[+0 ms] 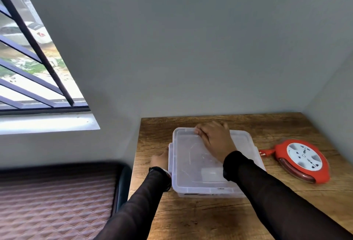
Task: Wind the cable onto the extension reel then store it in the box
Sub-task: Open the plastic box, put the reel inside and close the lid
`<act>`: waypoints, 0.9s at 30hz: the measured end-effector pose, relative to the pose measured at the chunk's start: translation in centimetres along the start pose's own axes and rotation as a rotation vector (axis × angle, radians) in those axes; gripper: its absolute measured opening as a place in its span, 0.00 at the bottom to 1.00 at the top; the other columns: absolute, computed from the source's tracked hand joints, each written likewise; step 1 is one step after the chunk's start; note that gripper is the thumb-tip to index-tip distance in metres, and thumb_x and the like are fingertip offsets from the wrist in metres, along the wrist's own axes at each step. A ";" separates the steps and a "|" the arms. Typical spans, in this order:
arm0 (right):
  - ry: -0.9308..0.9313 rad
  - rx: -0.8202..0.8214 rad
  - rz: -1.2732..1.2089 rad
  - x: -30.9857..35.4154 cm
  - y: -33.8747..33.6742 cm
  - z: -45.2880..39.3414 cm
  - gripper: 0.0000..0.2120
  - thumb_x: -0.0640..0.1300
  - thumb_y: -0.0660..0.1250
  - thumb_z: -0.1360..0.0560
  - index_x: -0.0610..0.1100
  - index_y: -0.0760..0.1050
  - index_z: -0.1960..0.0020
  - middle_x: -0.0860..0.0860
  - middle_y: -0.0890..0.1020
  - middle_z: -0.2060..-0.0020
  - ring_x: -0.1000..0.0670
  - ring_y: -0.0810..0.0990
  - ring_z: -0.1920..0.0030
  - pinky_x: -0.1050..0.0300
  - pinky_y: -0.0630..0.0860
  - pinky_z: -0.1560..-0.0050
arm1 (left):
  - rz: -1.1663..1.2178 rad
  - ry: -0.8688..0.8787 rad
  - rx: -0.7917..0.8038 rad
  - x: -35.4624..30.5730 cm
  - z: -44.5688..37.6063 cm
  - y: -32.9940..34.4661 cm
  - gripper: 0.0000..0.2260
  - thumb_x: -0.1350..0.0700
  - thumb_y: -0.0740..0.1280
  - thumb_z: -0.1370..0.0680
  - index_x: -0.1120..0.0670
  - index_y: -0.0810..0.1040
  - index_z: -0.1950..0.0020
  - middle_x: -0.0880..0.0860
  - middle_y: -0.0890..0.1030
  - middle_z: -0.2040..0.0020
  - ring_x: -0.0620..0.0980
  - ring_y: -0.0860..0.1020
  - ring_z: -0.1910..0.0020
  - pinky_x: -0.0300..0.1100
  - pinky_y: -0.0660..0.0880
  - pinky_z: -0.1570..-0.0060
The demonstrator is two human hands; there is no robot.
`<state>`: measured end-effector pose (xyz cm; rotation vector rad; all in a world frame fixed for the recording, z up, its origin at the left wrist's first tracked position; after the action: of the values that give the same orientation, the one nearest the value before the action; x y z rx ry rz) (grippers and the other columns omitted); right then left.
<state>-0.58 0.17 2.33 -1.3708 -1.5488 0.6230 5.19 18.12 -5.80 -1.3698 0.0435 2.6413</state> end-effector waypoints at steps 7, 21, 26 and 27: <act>-0.040 -0.044 -0.079 -0.3 -7.0 -0.3 0.11 0.46 0.62 0.22 0.42 0.80 0.47 0.47 0.83 0.55 0.44 0.80 0.52 0.48 0.69 0.49 | -0.063 -0.029 0.083 -0.9 -0.6 -0.3 0.12 0.50 0.69 0.26 0.58 0.81 0.60 0.57 0.83 0.66 0.54 0.81 0.68 0.40 0.74 0.70; 0.328 -0.435 0.038 -13.7 -22.6 15.1 0.16 0.42 0.59 0.24 0.45 0.76 0.37 0.51 0.74 0.53 0.45 0.76 0.50 0.40 0.73 0.47 | -0.669 0.895 0.358 -7.6 10.7 19.1 0.08 0.47 0.71 0.29 0.46 0.75 0.55 0.48 0.80 0.48 0.51 0.78 0.46 0.51 0.74 0.43; 0.443 -0.322 0.144 -17.1 -21.6 23.3 0.13 0.40 0.61 0.27 0.48 0.78 0.45 0.53 0.76 0.55 0.51 0.75 0.51 0.51 0.67 0.53 | -0.751 0.915 0.530 -3.6 13.3 28.7 0.08 0.52 0.72 0.29 0.51 0.78 0.52 0.49 0.79 0.49 0.52 0.78 0.46 0.43 0.73 0.45; 0.466 -0.306 0.163 -17.6 -21.0 24.7 0.13 0.38 0.63 0.28 0.47 0.79 0.46 0.52 0.76 0.56 0.51 0.75 0.52 0.51 0.67 0.53 | -0.781 0.906 0.548 -2.7 13.4 30.3 0.10 0.53 0.71 0.29 0.53 0.78 0.50 0.51 0.79 0.47 0.52 0.77 0.45 0.41 0.72 0.45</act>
<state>-33.38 -16.56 4.15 -1.7391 -1.1914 0.1394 -8.96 -10.70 2.64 -1.7423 0.2548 1.1460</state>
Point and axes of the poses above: each hand's wrist, its own z-axis away from the middle knuckle, its own y-axis out of the palm, x = y × z, the point moved 4 cm from there along -z, towards the middle knuckle
